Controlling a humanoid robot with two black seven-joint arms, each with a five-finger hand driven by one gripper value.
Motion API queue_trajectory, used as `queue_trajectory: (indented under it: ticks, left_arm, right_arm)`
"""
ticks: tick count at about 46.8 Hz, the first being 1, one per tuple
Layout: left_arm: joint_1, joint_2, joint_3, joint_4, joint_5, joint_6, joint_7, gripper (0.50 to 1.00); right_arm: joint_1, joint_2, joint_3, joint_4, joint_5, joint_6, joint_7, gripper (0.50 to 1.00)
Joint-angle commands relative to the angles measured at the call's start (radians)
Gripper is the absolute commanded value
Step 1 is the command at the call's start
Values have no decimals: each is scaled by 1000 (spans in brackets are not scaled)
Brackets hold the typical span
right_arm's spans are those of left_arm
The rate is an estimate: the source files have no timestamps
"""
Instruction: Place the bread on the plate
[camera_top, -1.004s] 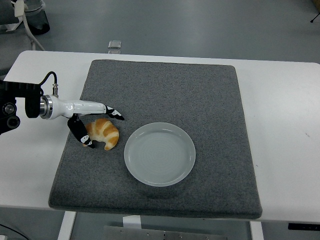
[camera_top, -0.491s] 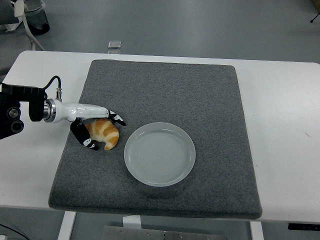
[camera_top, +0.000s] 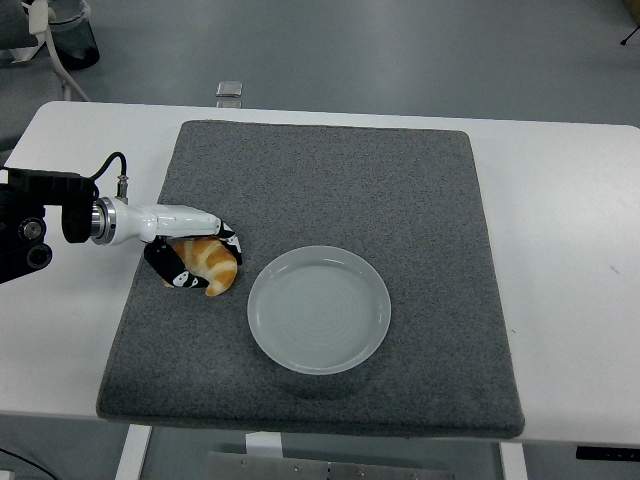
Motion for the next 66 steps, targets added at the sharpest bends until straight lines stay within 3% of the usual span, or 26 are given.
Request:
queue_trajectory:
  ticks: [1,24,45,66]
  left_arm:
    - [-2,0,0,0,2,0,0,500]
    - [-22,0,-18,2,18,3,0,500]
    - [-216,12,-95,0,-4,-32,-2,500]
    - [-290,14,-173,-40,-28,-98,-2,500]
  right_arm:
    - [0,0,0,0,0,0,0,930]
    - [0,0,0,0,0,0,0,930]
    - [0,0,0,0,0,0,0,930]
    - [0,0,0,0,0,0,0,930]
